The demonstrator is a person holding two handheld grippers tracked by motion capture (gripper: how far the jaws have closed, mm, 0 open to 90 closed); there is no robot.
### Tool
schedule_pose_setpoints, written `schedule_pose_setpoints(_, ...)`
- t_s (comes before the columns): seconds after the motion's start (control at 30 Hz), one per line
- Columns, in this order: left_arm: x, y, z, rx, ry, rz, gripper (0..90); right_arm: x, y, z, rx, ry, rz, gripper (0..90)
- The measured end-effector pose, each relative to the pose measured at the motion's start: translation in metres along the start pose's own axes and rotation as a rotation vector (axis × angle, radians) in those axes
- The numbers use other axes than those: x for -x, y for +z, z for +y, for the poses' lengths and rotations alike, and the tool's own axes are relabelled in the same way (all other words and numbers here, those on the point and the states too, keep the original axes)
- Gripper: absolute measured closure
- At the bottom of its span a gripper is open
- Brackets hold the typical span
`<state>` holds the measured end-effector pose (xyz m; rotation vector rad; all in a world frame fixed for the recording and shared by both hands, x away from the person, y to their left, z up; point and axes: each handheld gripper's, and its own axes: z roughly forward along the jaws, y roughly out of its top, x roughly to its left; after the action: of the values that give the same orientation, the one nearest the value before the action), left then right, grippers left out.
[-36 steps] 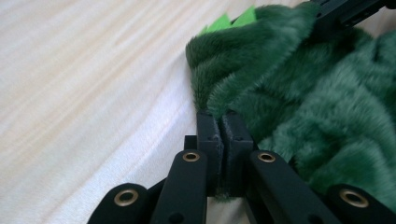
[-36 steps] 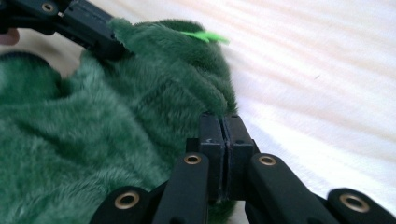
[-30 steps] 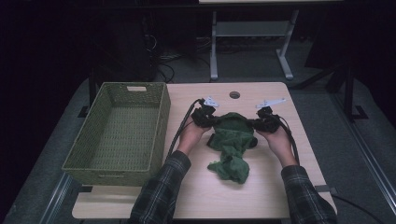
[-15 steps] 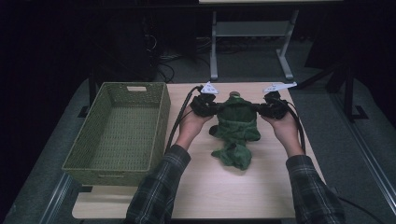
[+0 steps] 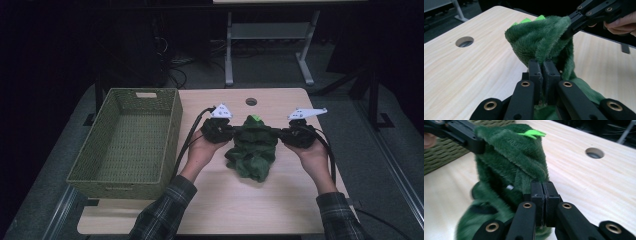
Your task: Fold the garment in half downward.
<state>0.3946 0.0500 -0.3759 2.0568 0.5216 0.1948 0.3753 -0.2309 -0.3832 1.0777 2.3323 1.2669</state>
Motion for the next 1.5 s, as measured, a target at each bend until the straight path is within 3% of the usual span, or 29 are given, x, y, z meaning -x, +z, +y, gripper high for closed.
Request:
schedule_pose_setpoints(0.3,0.018,-0.012,-0.026,-0.021,0.034,-0.059,86.3,-0.026,-0.014,-0.028,0.011,-0.046,0.051,88.5)
schedule_pose_setpoints(0.6,0.032,-0.015,-0.048,-0.060,0.096,-0.093,86.3,-0.045,-0.016,-0.063,-0.007,-0.030,0.108,88.2)
schedule_pose_setpoints(0.8,0.037,-0.012,-0.060,-0.091,0.098,-0.112,86.4,-0.056,-0.017,-0.077,-0.024,-0.049,0.130,88.0)
schedule_pose_setpoints(1.13,0.045,0.004,-0.085,-0.167,0.104,-0.148,86.4,-0.061,-0.009,-0.096,-0.099,-0.040,0.166,87.8)
schedule_pose_setpoints(1.5,0.050,0.026,-0.100,-0.233,0.106,-0.161,86.3,-0.060,0.008,-0.108,-0.184,-0.050,0.140,87.5)
